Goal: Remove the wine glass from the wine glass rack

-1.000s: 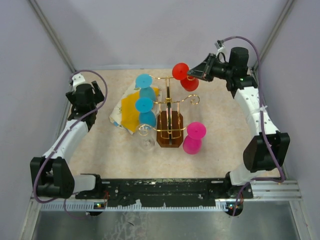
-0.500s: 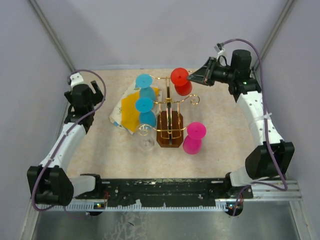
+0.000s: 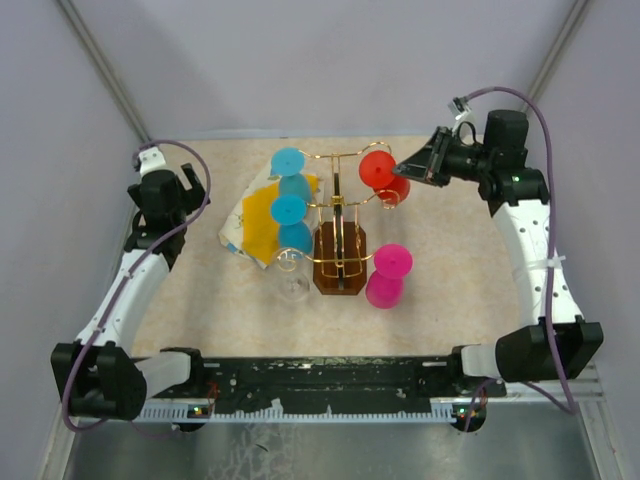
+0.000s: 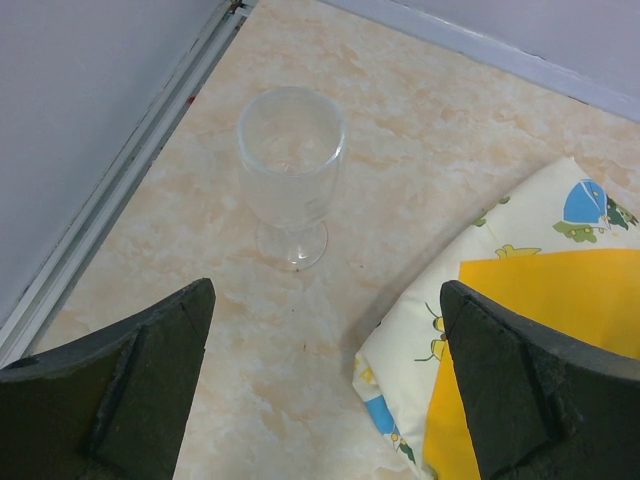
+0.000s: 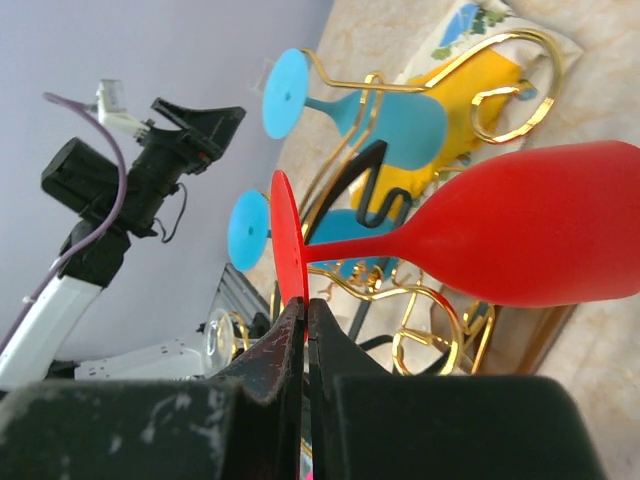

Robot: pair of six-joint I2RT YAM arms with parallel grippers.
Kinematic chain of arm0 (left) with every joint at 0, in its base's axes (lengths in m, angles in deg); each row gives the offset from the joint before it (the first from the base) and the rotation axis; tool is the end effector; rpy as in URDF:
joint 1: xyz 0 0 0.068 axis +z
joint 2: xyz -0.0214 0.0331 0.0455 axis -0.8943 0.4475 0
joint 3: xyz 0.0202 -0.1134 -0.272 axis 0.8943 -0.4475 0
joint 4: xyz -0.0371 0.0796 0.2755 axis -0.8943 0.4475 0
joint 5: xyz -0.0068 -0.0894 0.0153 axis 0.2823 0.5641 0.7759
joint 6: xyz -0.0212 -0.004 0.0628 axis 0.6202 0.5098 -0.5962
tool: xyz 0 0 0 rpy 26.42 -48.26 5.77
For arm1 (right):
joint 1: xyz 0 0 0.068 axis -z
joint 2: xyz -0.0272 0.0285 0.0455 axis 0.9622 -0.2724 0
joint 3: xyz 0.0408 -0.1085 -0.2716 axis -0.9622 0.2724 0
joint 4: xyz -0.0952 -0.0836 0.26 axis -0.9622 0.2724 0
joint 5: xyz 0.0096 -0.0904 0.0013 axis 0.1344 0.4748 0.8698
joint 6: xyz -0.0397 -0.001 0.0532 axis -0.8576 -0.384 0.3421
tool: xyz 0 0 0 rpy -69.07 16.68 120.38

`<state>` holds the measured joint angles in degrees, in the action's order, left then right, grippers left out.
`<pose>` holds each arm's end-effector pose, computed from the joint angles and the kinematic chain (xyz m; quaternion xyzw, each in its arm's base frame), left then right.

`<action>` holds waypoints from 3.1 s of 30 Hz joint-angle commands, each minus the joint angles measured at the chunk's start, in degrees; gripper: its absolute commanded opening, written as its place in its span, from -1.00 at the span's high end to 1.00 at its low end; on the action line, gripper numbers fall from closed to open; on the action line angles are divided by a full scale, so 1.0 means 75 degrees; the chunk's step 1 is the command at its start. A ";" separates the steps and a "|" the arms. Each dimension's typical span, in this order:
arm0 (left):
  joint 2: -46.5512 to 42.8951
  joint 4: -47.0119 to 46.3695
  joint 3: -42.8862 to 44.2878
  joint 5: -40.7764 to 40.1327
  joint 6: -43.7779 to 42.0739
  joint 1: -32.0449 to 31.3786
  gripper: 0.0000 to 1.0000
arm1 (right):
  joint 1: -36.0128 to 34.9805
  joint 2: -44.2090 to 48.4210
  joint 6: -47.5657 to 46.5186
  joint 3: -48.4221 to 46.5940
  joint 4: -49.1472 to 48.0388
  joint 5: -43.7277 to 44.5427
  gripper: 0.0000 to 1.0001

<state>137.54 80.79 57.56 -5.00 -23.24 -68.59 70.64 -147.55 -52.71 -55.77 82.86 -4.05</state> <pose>0.3009 -0.0057 0.3292 -0.1759 0.7901 0.0783 0.5819 0.3114 0.0599 0.4468 -0.0304 0.7940 0.4916 0.3562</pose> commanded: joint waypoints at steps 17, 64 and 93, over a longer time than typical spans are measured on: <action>-0.0275 0.0211 0.0226 0.0379 0.0136 -0.0037 -1.00 | 0.1539 0.0552 -0.1847 -0.0500 0.2378 0.1643 1.00; -0.0840 0.0599 -0.0432 0.1257 0.0780 -0.0026 -1.00 | -0.0391 -0.6847 -0.2722 -0.5190 0.4557 1.5079 1.00; -0.1109 0.0761 -0.0516 0.1600 0.0696 -0.0084 -1.00 | -0.0344 -0.8137 -0.2813 -0.3730 0.3894 1.5437 1.00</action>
<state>130.11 86.48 52.18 6.72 -16.85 -68.85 68.00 -207.94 -74.43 -84.01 114.53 108.91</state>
